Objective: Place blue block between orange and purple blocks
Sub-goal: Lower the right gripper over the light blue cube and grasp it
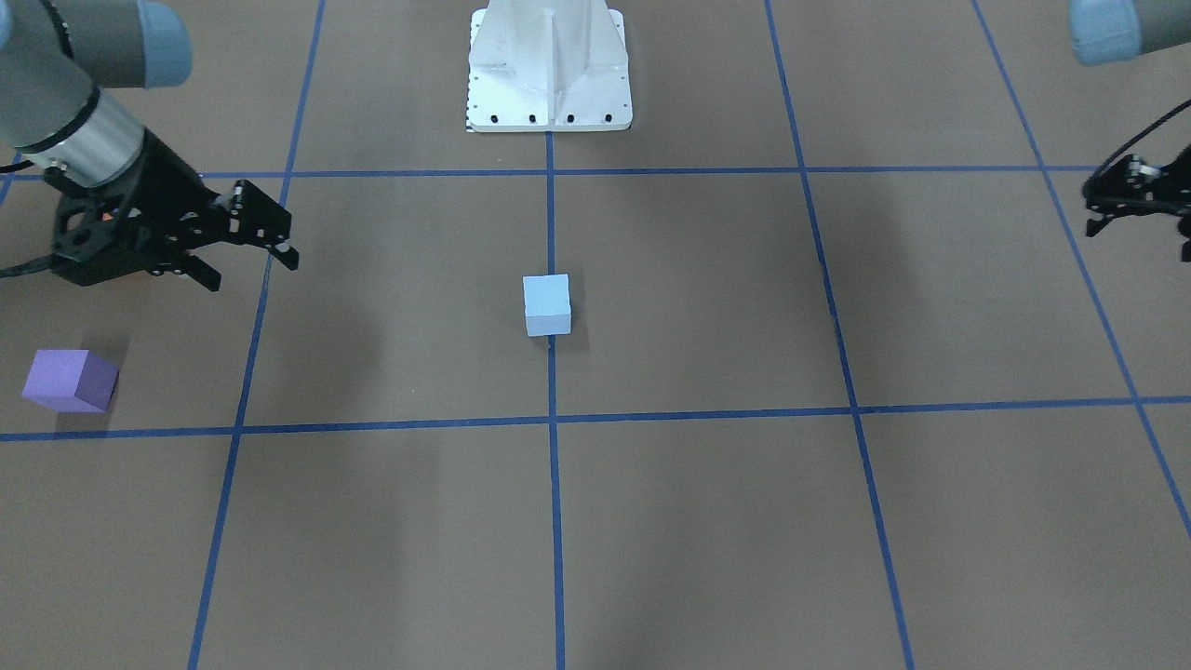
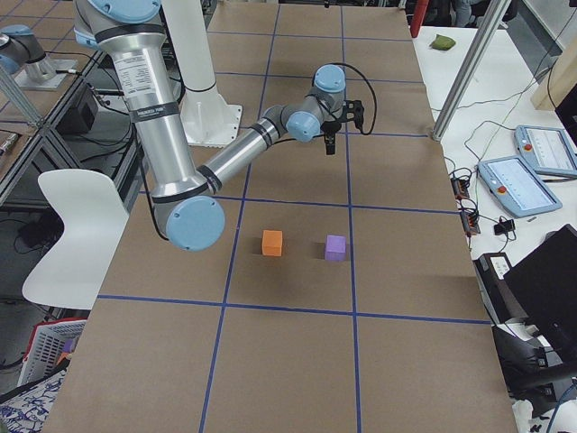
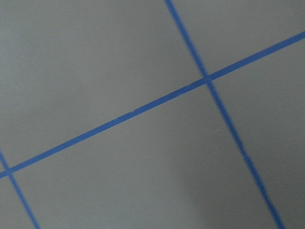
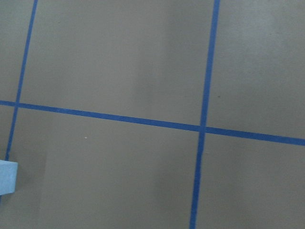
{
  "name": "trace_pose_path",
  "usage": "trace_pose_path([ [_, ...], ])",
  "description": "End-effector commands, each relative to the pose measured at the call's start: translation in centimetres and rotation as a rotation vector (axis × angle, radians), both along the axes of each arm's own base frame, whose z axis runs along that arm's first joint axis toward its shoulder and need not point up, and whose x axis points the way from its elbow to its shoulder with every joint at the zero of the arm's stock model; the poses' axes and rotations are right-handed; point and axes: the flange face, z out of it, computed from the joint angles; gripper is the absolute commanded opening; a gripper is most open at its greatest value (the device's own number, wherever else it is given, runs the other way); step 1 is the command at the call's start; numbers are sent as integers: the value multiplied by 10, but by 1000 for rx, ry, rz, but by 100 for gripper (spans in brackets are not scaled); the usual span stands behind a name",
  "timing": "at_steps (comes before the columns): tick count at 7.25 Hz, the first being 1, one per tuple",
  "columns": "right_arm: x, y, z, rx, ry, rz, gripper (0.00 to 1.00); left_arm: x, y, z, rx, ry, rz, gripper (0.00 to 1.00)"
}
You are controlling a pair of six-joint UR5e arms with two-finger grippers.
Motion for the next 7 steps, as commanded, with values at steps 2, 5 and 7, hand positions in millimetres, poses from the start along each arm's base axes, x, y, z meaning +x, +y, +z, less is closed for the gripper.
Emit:
trace_pose_path([
  [2, -136, 48, -101, 35, 145, 25, 100, -129, 37, 125, -100, 28, -91, 100],
  [5, -263, 62, -144, 26, 218, 57, 100, -140, 65, 146, -132, 33, -122, 100],
  [7, -300, 64, -136, 21, 267, 53, 100, -137, 70, 148, -143, 85, -131, 100],
])
